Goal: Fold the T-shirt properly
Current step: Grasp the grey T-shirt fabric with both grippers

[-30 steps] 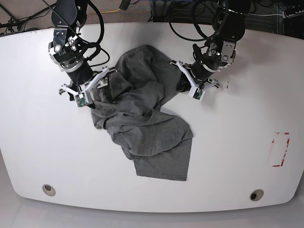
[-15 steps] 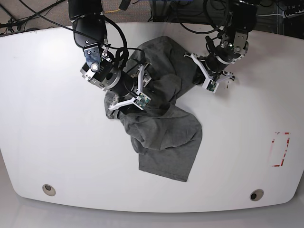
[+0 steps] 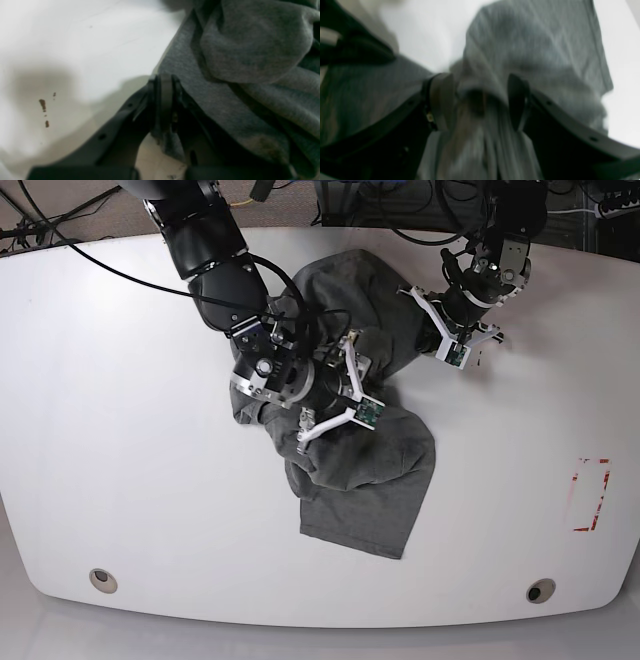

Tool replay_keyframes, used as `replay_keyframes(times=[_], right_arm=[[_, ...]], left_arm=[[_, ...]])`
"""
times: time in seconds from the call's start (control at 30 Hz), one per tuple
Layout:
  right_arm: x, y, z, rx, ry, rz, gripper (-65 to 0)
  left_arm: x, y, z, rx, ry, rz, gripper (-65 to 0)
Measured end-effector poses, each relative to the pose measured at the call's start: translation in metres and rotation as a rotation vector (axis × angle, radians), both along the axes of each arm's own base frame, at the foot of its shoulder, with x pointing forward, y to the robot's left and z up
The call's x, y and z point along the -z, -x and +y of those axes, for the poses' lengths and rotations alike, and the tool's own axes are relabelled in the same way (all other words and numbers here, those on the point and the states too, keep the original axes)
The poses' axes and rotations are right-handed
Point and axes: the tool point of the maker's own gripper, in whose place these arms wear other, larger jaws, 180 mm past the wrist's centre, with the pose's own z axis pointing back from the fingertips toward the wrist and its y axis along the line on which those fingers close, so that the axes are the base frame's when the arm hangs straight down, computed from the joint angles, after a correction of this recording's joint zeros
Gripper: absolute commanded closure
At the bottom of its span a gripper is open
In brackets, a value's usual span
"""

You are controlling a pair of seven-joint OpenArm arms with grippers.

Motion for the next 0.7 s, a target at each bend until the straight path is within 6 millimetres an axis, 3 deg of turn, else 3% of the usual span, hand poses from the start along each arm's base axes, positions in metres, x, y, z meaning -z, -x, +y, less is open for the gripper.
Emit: replay_keyframes(times=[0.17,0.4,0.7], right_arm=[[0.013,-0.005,0.005,0.002,0.01,0.045,-32.7],[0.035,-0.014,-0.009,0.02,0.069,0.094,-32.7],[0.041,-0.011,-0.007,0.012,0.075,0.108,-32.8]], left_arm=[[0.0,0.0,-0.001,0.001,0.003,0.001,0.0],[0.0,-0.001,-0.001,-0.001,0.002,-0.001,0.0],[0.0,-0.001,-0.001,-0.002,0.001,0.001,0.0]])
